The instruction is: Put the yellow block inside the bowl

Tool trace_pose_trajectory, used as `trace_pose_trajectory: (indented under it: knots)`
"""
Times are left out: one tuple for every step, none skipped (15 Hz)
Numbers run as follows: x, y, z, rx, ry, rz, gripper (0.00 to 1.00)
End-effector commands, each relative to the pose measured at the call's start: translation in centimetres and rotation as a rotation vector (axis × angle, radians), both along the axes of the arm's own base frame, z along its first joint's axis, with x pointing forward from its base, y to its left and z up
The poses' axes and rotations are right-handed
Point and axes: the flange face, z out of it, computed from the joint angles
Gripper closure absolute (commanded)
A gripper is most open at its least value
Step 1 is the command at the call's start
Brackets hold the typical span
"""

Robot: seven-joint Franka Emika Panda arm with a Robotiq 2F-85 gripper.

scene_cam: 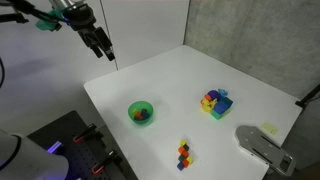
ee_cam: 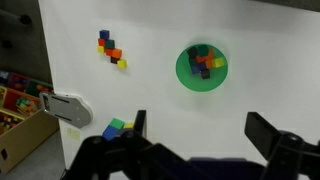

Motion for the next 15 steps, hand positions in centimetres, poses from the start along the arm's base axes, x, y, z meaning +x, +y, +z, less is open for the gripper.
trace_pose_trajectory:
  knots:
    - [0.0, 0.0, 0.1, 0.000, 0.001, 0.000, 0.00]
    - [0.0, 0.0, 0.1, 0.000, 0.001, 0.000, 0.00]
    - [0.0, 0.0, 0.1, 0.000, 0.001, 0.000, 0.00]
    - [0.0, 0.0, 0.1, 0.000, 0.001, 0.000, 0.00]
    - [0.3, 0.0, -0.1, 0.004, 0.013, 0.005, 0.00]
    - [0.9, -0.1, -0.4, 0.013, 0.028, 0.007, 0.00]
    - [1.6, -0.3, -0.9, 0.021, 0.046, 0.011, 0.00]
    - [2.2, -0.6, -1.5, 0.026, 0.061, 0.009, 0.00]
    - [2.7, -0.9, -2.1, 0.034, 0.081, 0.006, 0.00]
    - [3.4, -1.3, -3.0, 0.052, 0.111, 0.009, 0.00]
    - [4.2, -1.9, -3.8, 0.063, 0.129, 0.005, 0.00]
    - [4.9, -2.6, -4.6, 0.080, 0.156, 0.005, 0.00]
    - [5.6, -3.3, -5.4, 0.094, 0.176, 0.002, 0.00]
    - [6.4, -4.3, -6.2, 0.112, 0.201, -0.003, 0.00]
    - [7.2, -5.4, -6.9, 0.130, 0.220, -0.010, 0.00]
